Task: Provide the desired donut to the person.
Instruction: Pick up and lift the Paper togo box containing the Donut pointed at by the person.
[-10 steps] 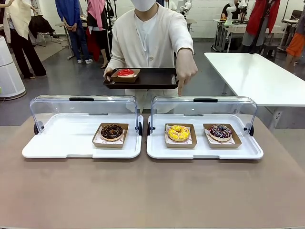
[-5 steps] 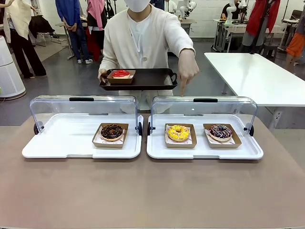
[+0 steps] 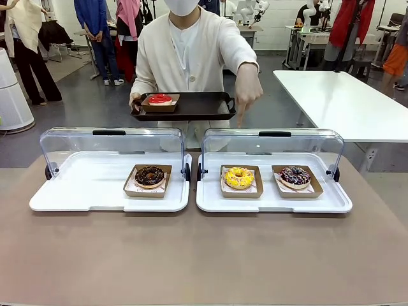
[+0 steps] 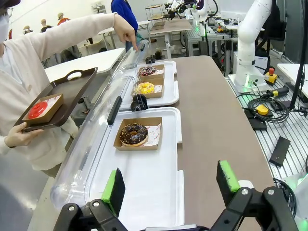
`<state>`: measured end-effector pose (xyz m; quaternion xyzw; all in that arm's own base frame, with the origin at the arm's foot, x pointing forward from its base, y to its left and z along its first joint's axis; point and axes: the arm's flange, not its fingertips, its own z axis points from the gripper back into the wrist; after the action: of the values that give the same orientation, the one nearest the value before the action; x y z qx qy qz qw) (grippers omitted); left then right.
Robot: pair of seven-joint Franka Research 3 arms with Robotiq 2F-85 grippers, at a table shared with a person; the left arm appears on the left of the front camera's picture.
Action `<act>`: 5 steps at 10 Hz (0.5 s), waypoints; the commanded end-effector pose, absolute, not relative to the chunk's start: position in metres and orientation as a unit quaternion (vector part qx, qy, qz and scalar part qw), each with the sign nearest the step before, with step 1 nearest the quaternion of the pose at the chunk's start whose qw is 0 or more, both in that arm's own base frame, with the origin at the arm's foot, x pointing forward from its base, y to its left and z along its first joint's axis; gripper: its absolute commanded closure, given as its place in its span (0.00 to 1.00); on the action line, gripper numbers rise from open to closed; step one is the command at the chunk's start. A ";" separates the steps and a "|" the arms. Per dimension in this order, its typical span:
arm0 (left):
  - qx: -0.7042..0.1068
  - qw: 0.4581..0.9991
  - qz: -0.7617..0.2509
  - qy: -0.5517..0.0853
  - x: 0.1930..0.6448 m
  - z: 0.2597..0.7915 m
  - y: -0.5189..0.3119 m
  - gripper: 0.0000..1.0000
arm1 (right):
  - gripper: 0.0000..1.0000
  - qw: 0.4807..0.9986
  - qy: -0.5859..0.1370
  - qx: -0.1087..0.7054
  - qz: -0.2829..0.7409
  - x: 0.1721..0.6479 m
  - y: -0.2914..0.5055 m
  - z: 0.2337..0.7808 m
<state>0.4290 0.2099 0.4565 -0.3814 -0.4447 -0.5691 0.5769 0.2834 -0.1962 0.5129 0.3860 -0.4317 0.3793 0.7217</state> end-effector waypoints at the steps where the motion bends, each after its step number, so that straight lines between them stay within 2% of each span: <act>1: -0.380 0.576 -0.570 -0.446 0.428 0.457 0.211 0.00 | 0.00 0.738 -0.416 0.356 0.395 0.293 -0.182 0.521; 5: -0.380 0.576 -0.570 -0.446 0.428 0.457 0.211 0.00 | 0.00 0.768 -0.283 0.277 0.504 0.361 -0.079 0.552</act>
<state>0.4293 0.2098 0.4563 -0.3816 -0.4445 -0.5691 0.5769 0.3475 -0.0977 0.5474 0.3068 -0.3303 0.4803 0.7524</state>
